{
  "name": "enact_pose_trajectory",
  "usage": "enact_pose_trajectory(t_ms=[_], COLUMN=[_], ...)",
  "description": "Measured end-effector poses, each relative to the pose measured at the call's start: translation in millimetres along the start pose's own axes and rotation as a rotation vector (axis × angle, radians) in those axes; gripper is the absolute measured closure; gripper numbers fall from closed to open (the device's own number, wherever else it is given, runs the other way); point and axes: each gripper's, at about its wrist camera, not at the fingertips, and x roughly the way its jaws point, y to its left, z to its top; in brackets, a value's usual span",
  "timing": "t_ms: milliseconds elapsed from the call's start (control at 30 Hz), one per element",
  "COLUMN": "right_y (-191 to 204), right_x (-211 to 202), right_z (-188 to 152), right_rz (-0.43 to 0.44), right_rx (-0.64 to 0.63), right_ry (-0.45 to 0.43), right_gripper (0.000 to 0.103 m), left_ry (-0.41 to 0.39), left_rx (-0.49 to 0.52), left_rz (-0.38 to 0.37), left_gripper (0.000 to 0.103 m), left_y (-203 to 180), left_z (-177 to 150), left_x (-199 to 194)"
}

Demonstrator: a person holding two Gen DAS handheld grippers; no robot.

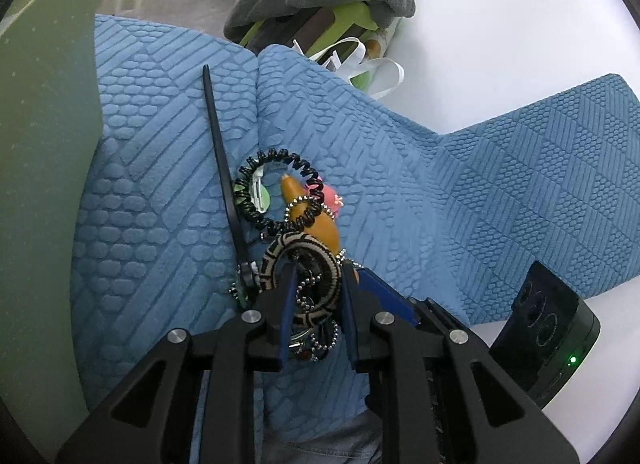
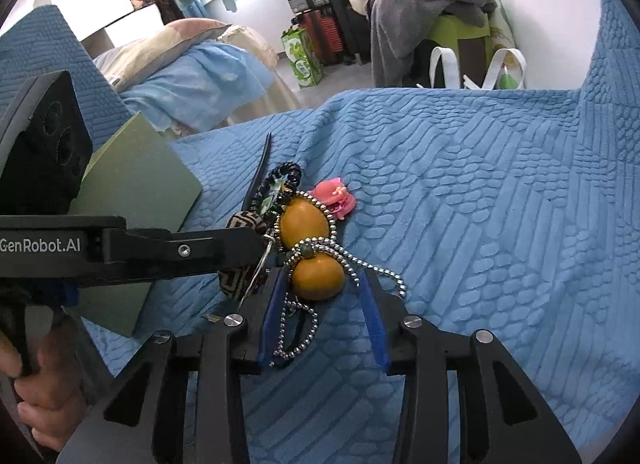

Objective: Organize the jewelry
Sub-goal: 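Grasp the patterned bangle with the left gripper while the right gripper grasps the orange gourd bead, then lift the bangle with the left gripper while the right gripper carries the orange bead toward the box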

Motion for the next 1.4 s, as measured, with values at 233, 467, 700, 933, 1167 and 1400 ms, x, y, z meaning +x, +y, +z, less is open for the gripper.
enact_pose_trajectory(t_ms=[233, 467, 700, 933, 1167, 1400], right_y=[8.0, 9.4, 12.3, 15.9, 25.2, 26.8], right_x=[5.5, -3.9, -26.0, -50.0, -69.8, -85.0], right_z=[2.2, 4.3, 3.0, -6.6, -9.5, -1.3], right_rz=[-0.06, -0.082, -0.088, -0.106, -0.205, -0.295], right_rx=[-0.058, -0.05, -0.029, 0.016, 0.02, 0.015], right_ry=[-0.008, -0.013, -0.043, -0.049, 0.009, 0.094], right_gripper=[0.066, 0.078, 0.078, 0.078, 0.078, 0.078], left_ry=[-0.026, -0.051, -0.06, -0.063, -0.049, -0.061], left_rx=[0.026, 0.029, 0.044, 0.055, 0.069, 0.057], left_rz=[0.0, 0.001, 0.006, 0.016, 0.072, 0.074], left_gripper=[0.097, 0.097, 0.097, 0.097, 0.097, 0.097], left_y=[-5.6, -8.7, -15.3, -20.0, -28.1, -34.1], left_z=[0.3, 0.1, -4.8, -9.8, -17.0, -19.1], left_x=[-4.6, -19.2, -34.6, -51.4, -75.1, -107.4])
